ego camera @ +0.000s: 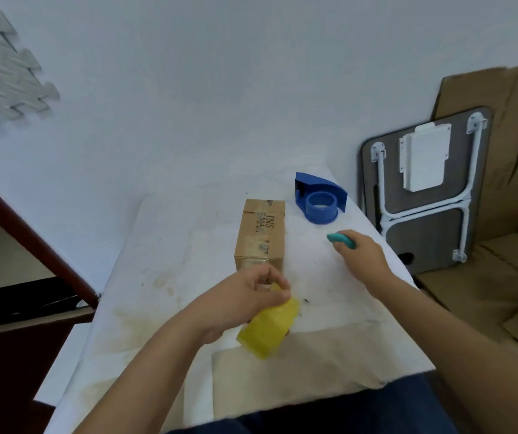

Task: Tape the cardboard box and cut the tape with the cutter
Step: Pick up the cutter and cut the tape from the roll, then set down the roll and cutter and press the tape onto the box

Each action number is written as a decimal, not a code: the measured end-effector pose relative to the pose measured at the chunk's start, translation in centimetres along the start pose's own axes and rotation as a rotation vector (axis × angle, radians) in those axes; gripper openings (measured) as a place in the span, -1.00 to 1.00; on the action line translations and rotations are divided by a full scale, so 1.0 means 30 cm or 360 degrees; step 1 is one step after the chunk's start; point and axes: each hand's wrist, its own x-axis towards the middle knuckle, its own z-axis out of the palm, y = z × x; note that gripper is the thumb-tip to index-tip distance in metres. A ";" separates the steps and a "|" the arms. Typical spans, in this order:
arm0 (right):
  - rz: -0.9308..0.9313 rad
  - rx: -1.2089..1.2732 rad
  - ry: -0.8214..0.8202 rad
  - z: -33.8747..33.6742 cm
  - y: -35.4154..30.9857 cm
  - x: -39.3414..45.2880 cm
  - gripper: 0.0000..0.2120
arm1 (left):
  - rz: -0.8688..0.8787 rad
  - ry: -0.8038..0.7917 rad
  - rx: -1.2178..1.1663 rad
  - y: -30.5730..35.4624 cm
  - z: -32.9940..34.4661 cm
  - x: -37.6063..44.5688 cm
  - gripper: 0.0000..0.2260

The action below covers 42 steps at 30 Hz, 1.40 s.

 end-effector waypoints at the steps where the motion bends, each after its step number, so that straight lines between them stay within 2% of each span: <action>1: -0.0015 -0.0098 0.0023 -0.024 0.021 0.007 -0.74 | 0.0020 0.0003 0.0115 0.017 0.026 0.018 -0.87; 5: -0.0021 -0.0300 0.0108 -0.117 0.091 0.028 -0.74 | 0.0128 -0.0021 0.0557 0.126 0.155 0.089 -0.87; 8: -0.0022 -0.0353 0.0169 -0.172 0.130 0.030 -0.72 | 0.0276 0.0075 0.1040 0.181 0.234 0.190 -0.83; 12: 0.0001 -0.0379 0.0172 -0.198 0.162 0.026 -0.66 | 0.0450 0.0301 0.1578 0.179 0.308 0.328 -0.84; 16: -0.0010 -0.0355 0.0131 -0.189 0.182 0.020 -0.70 | 0.0460 0.0331 0.1895 0.133 0.308 0.414 -0.83; 19: 0.0002 -0.0262 0.0152 -0.178 0.179 0.023 -0.70 | 0.0498 0.0321 0.1923 0.105 0.293 0.448 -0.85; 28: 0.0052 -0.0299 0.0053 -0.144 0.173 0.030 -0.67 | 0.0472 0.0431 0.1597 0.070 0.281 0.467 -0.86; 33: -0.0092 -0.0496 0.0076 -0.125 0.177 0.024 -0.77 | 0.0478 0.0452 0.1520 0.067 0.276 0.466 -0.82; 36: -0.0155 -0.0586 0.0104 -0.117 0.183 0.021 -0.76 | 0.0478 0.0461 0.1489 0.062 0.276 0.468 -0.78; 39: -0.0155 -0.0597 0.0070 -0.112 0.180 0.017 -0.75 | 0.0507 0.0484 0.1453 0.053 0.275 0.470 -0.69; 42: -0.0142 -0.0472 0.0014 -0.109 0.160 0.013 -0.78 | 0.0505 0.0499 0.1458 0.052 0.273 0.468 -0.68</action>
